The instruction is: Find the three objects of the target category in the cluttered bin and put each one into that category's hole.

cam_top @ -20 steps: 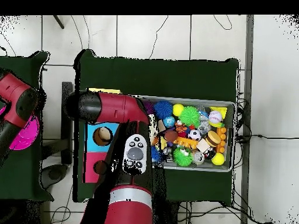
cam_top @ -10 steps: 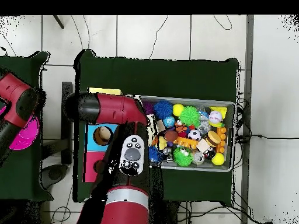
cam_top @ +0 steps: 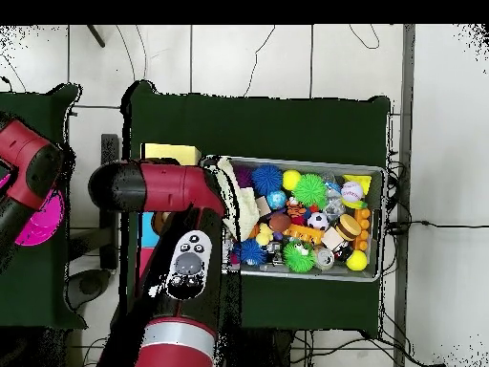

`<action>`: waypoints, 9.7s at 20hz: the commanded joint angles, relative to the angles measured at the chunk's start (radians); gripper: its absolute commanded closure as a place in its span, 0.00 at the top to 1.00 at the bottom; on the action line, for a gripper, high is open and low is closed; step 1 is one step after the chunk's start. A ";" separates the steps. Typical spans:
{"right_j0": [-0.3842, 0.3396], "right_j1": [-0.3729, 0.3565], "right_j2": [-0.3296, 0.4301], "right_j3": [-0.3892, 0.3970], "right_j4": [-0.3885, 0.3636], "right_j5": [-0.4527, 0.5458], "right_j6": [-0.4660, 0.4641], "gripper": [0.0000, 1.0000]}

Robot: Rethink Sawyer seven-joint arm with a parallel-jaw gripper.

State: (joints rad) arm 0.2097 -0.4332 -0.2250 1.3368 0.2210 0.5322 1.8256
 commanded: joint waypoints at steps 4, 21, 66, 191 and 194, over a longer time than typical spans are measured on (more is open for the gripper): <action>-0.042 -0.024 -0.104 -0.044 -0.007 -0.253 0.271 1.00; -0.059 -0.031 -0.074 -0.051 -0.022 -0.168 0.204 0.00; -0.288 -0.154 0.322 0.127 0.032 0.162 -0.004 1.00; -0.293 0.010 0.410 0.079 -0.125 0.013 0.127 0.00; -0.292 0.005 0.406 0.081 -0.125 0.007 0.127 0.00</action>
State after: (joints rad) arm -0.0877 -0.5038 0.1637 1.4309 0.1287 0.6269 1.8394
